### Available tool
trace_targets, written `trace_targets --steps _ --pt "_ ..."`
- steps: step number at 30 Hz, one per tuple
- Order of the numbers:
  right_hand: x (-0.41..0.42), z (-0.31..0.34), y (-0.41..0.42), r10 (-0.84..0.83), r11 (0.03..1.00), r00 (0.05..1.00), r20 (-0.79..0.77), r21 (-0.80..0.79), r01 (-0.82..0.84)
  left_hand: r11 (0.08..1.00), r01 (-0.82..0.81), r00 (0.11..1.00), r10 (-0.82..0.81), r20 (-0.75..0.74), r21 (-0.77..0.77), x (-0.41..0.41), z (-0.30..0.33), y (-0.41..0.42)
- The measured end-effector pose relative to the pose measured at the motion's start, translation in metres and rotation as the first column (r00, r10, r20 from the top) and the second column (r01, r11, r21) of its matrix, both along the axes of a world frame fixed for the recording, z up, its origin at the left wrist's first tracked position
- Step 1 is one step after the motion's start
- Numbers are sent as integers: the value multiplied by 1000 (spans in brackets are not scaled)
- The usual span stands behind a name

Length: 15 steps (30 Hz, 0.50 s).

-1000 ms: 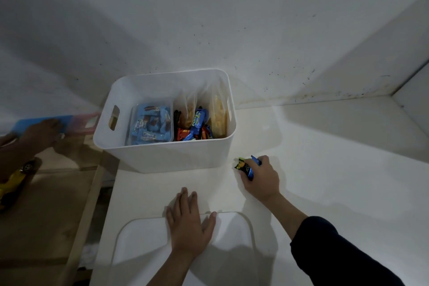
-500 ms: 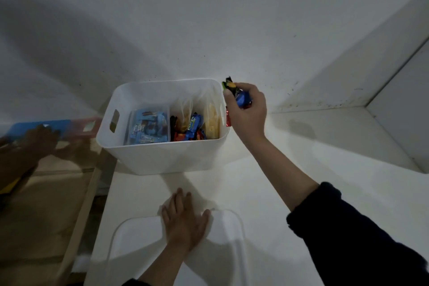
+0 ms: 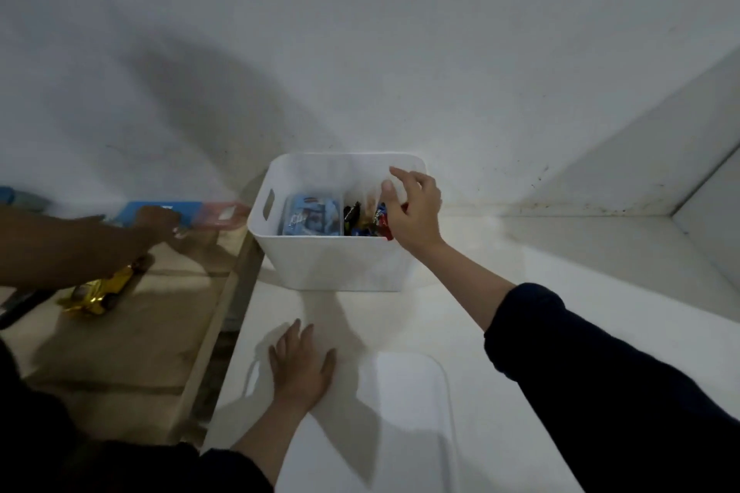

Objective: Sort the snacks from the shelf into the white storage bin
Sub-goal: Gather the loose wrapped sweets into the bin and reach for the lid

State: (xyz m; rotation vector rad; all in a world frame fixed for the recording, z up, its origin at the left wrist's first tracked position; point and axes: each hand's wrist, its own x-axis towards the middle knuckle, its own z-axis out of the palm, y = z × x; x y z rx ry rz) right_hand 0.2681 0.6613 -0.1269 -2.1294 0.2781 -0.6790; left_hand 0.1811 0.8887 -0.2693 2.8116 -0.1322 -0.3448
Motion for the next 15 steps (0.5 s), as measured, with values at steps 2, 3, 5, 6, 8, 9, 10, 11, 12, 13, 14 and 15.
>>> trace_targets --steps 2,3,5,6,8,9,10,11,12,13,14,15 --pt "-9 -1 -3 -78 997 995 -69 8 79 996 -86 996 86 4 9 -9 -2 24" --pt "-12 -1 -4 -123 992 984 -125 17 126 992 -128 992 128 4 18 -14 -4 35" --pt "-10 -2 -8 -197 978 957 -212 30 208 979 -200 980 199 14 43 -26 -4 53" --pt "-9 -2 -9 -210 974 947 -242 29 224 972 -231 973 230 21 51 -32 -3 58" --pt "-9 -4 -9 -199 977 940 -277 18 212 957 -282 959 282 10 72 -43 -4 66" --pt "-9 -5 -9 -187 980 942 -278 12 198 950 -301 953 303 -11 85 -47 -5 69" --pt "-11 -5 -8 -179 982 946 -272 6 188 943 -319 945 324 -38 96 -50 -6 73" --pt "-14 -5 -7 -179 983 948 -263 -2 185 936 -338 936 346 -69 102 -51 -8 77" --pt "-18 -6 -6 -188 981 949 -254 -12 191 930 -354 926 363 -102 100 -52 -10 81" --pt "-23 -7 -5 -206 978 948 -244 -26 206 926 -367 918 376 -128 89 -52 -13 83" --pt "-30 -10 -5 -234 972 945 -229 -43 231 924 -377 912 383 -148 69 -52 -14 84" --pt "-39 -16 -4 -272 962 939 -209 -61 265 921 -388 906 390 -163 45 -53 -15 83"
